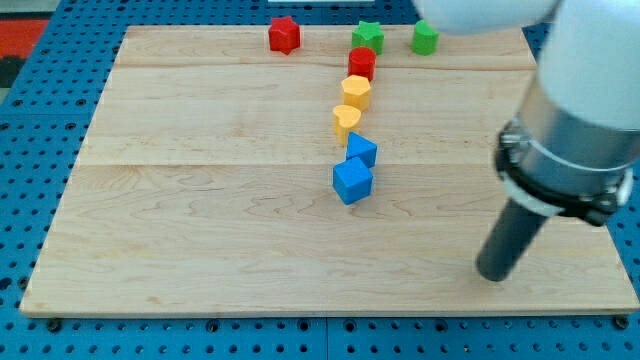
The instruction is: Push the green circle and green star closer to the red star
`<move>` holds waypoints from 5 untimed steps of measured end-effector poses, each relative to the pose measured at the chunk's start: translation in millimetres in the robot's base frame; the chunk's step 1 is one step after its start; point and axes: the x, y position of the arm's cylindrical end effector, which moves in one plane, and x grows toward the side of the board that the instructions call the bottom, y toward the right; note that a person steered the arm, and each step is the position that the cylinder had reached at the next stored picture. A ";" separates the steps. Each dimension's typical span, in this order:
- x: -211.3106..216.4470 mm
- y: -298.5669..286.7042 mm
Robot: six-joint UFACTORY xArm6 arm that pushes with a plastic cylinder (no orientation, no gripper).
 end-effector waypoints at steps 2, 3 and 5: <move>0.0 10.7; -37.1 41.6; -214.1 94.0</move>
